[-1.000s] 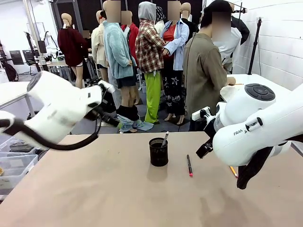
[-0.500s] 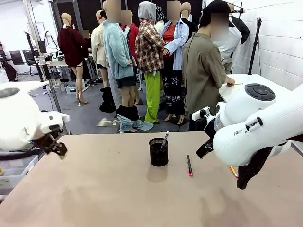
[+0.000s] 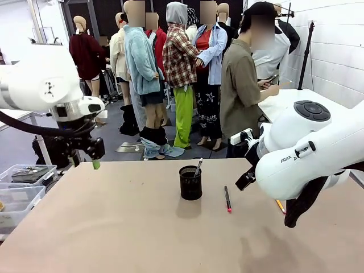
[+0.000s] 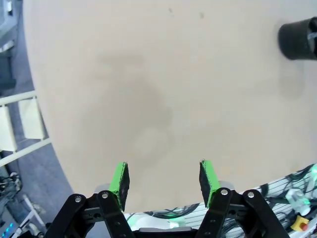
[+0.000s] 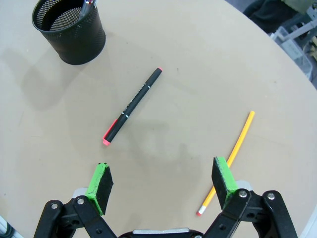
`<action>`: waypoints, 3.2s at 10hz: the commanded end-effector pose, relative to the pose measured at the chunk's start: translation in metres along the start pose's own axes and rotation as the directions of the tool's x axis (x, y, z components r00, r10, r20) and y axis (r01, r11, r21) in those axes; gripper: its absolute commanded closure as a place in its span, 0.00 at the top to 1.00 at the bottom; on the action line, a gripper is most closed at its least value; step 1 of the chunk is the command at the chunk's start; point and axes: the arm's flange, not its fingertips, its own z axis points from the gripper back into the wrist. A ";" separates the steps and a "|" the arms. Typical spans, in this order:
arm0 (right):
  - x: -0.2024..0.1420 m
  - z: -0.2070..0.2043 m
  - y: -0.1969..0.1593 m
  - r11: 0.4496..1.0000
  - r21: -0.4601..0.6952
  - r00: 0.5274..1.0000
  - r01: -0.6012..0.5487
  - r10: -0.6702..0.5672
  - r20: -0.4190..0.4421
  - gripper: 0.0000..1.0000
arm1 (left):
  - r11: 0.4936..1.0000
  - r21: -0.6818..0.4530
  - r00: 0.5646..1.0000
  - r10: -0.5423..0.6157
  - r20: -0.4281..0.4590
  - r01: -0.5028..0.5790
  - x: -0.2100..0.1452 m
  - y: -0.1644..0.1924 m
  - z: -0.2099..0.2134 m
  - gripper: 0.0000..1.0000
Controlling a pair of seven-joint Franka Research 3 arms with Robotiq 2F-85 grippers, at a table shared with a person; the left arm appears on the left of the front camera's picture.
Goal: Place the pens into the pen holder.
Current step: Pick up a writing instrument from the table and place it into the Pen holder.
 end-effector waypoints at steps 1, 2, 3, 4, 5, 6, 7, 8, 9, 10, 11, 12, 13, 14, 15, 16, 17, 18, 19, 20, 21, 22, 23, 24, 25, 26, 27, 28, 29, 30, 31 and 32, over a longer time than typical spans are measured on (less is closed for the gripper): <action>-0.001 0.000 0.001 1.000 0.001 1.000 0.000 0.000 -0.001 1.00 | 0.998 -0.064 0.999 0.020 0.045 -0.018 0.001 0.020 -0.017 0.74; -0.001 0.000 0.001 1.000 0.001 1.000 0.000 0.000 -0.001 1.00 | 0.997 -0.071 0.999 0.016 0.042 -0.013 0.000 0.020 -0.017 0.74; -0.001 0.000 0.001 1.000 0.001 1.000 0.000 0.000 -0.001 1.00 | 0.995 -0.098 0.998 0.010 0.065 -0.003 -0.001 0.016 -0.021 0.74; -0.001 0.000 0.001 1.000 0.001 1.000 0.000 0.000 -0.001 1.00 | 0.998 -0.044 0.999 0.036 0.023 -0.035 0.005 0.018 -0.008 0.74; -0.001 0.000 0.001 1.000 0.001 1.000 0.000 0.000 -0.001 1.00 | 0.998 -0.044 0.999 0.036 0.023 -0.035 0.005 0.018 -0.008 0.74; -0.001 0.000 0.001 1.000 0.001 1.000 0.000 0.000 -0.001 1.00 | 0.998 -0.044 0.999 0.036 0.023 -0.035 0.005 0.018 -0.008 0.74; -0.001 0.000 0.001 1.000 0.001 1.000 0.000 0.000 -0.001 1.00 | 0.998 -0.044 0.999 0.036 0.023 -0.035 0.005 0.018 -0.008 0.74; -0.001 0.000 0.001 1.000 0.001 1.000 0.000 0.000 -0.001 1.00 | 0.998 -0.044 0.999 0.036 0.023 -0.035 0.005 0.018 -0.008 0.74; -0.001 0.000 0.001 1.000 0.001 1.000 0.000 0.000 -0.001 1.00 | 0.998 -0.044 0.999 0.036 0.023 -0.035 0.005 0.018 -0.008 0.74; -0.001 0.000 0.001 1.000 0.001 1.000 0.000 0.000 -0.001 1.00 | 0.998 -0.044 0.999 0.036 0.023 -0.035 0.005 0.018 -0.008 0.74; -0.001 0.000 0.001 1.000 0.001 1.000 0.000 0.000 -0.001 1.00 | 0.998 -0.044 0.999 0.036 0.023 -0.035 0.005 0.018 -0.008 0.74; 0.000 0.000 0.000 1.000 0.000 1.000 0.000 0.000 0.000 1.00 | 0.998 -0.044 0.999 0.036 0.023 -0.035 0.005 0.018 -0.008 0.74; 0.006 -0.006 -0.012 0.999 -0.039 0.998 0.028 -0.030 -0.053 1.00 | 0.998 -0.044 0.999 0.036 0.023 -0.035 0.005 0.018 -0.008 0.74; 0.012 -0.016 -0.028 0.994 -0.079 0.993 0.071 -0.078 -0.085 1.00 | 0.998 -0.044 0.999 0.036 0.023 -0.035 0.005 0.018 -0.008 0.74; 0.014 -0.026 -0.046 0.991 -0.053 0.986 0.120 -0.125 -0.108 1.00 | 0.998 -0.044 0.999 0.036 0.023 -0.035 0.005 0.018 -0.008 0.74; 0.012 -0.035 -0.061 0.980 -0.062 0.970 0.189 -0.196 -0.144 1.00 | 0.998 -0.044 0.999 0.036 0.023 -0.035 0.005 0.018 -0.008 0.74; 0.011 -0.044 -0.076 0.973 -0.045 0.955 0.226 -0.230 -0.188 1.00 | 0.998 -0.044 0.999 0.036 0.023 -0.035 0.005 0.018 -0.008 0.74; 0.008 -0.052 -0.086 0.963 -0.055 0.938 0.264 -0.269 -0.220 1.00 | 0.998 -0.044 0.999 0.036 0.023 -0.035 0.005 0.018 -0.008 0.74; 0.004 -0.058 -0.095 0.947 -0.081 0.914 0.311 -0.321 -0.247 1.00 | 0.998 -0.044 0.999 0.036 0.023 -0.035 0.005 0.018 -0.008 0.74; 0.000 -0.064 -0.104 0.939 -0.077 0.895 0.336 -0.344 -0.283 1.00 | 0.998 -0.044 0.999 0.036 0.023 -0.035 0.005 0.018 -0.008 0.74; -0.003 -0.073 -0.108 0.935 -0.066 0.882 0.348 -0.351 -0.315 1.00 | 0.998 -0.044 0.999 0.036 0.023 -0.035 0.005 0.018 -0.008 0.74; -0.005 -0.082 -0.112 0.932 -0.060 0.871 0.358 -0.357 -0.338 1.00 | 0.998 -0.044 0.999 0.036 0.023 -0.035 0.005 0.018 -0.008 0.74; -0.007 -0.087 -0.113 0.931 -0.061 0.861 0.359 -0.356 -0.363 1.00 | 0.998 -0.044 0.999 0.036 0.023 -0.035 0.005 0.018 -0.008 0.74; -0.007 -0.093 -0.114 0.932 -0.065 0.858 0.355 -0.353 -0.374 1.00 | 0.998 -0.044 0.999 0.036 0.023 -0.035 0.005 0.018 -0.008 0.74; -0.007 -0.100 -0.113 0.933 -0.062 0.852 0.354 -0.349 -0.392 1.00 | 0.998 -0.044 0.999 0.036 0.023 -0.035 0.005 0.018 -0.008 0.74; -0.008 -0.105 -0.113 0.934 -0.066 0.846 0.352 -0.347 -0.405 1.00 | 0.998 -0.044 0.999 0.036 0.023 -0.035 0.005 0.018 -0.008 0.74; -0.008 -0.107 -0.113 0.935 -0.060 0.848 0.350 -0.343 -0.405 0.84 | 0.998 -0.044 0.999 0.036 0.023 -0.035 0.005 0.018 -0.008 0.74; -0.008 -0.106 -0.113 0.932 -0.061 0.843 0.357 -0.350 -0.410 0.64 | 0.998 -0.044 0.999 0.036 0.023 -0.035 0.005 0.018 -0.008 0.74; -0.008 -0.104 -0.113 0.929 -0.055 0.838 0.366 -0.355 -0.414 0.44 | 0.998 -0.044 0.999 0.036 0.023 -0.035 0.005 0.018 -0.008 0.74; -0.009 -0.105 -0.114 0.928 -0.030 0.835 0.373 -0.349 -0.426 0.24 | 0.998 -0.044 0.999 0.036 0.023 -0.035 0.005 0.018 -0.008 0.74; -0.009 -0.106 -0.115 0.924 -0.031 0.826 0.380 -0.354 -0.439 0.04 | 0.998 -0.044 0.999 0.036 0.023 -0.035 0.005 0.018 -0.008 0.74; -0.009 -0.107 -0.116 0.923 -0.027 0.820 0.385 -0.355 -0.449 0.00 | 0.998 -0.044 0.999 0.036 0.023 -0.035 0.005 0.018 -0.008 0.74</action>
